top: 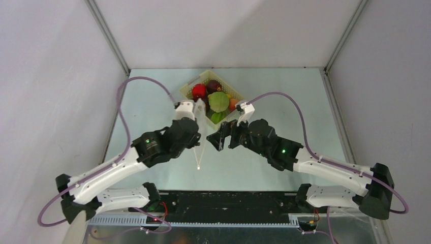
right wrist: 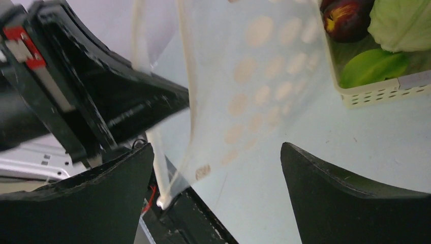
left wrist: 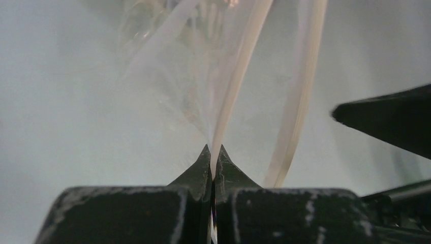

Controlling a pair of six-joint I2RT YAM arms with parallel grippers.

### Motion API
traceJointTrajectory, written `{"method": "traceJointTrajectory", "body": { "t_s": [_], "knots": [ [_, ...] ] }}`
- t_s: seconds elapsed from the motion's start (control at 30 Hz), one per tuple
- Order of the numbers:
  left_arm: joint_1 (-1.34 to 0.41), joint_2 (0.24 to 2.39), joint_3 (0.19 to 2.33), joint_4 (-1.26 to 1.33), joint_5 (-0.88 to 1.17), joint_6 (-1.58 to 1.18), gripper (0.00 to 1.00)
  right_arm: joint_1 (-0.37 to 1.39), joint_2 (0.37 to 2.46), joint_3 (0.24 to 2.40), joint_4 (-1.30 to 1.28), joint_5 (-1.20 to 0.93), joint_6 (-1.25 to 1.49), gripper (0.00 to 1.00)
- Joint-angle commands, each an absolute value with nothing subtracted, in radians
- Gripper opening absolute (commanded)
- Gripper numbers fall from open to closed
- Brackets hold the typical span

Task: Place the food in the zip-top bag and seal the zipper

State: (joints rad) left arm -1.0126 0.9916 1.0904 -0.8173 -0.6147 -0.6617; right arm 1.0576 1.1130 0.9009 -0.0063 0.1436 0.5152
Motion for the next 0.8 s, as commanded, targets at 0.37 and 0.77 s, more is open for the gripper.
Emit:
{"method": "traceJointTrajectory", "body": {
  "t_s": [0.37, 0.77],
  "knots": [
    [-1.017, 1.133, 1.091, -0.555, -0.33, -0.651, 0.0, 1.065, 1.151, 0.936, -0.156, 0.511, 0.69, 0.99],
    [-1.018, 1.05, 1.067, -0.609, -0.403, -0.684, 0.0, 1.064, 1.224, 0.937, -0.2, 0.514, 0.69, 0.63]
  ]
}}
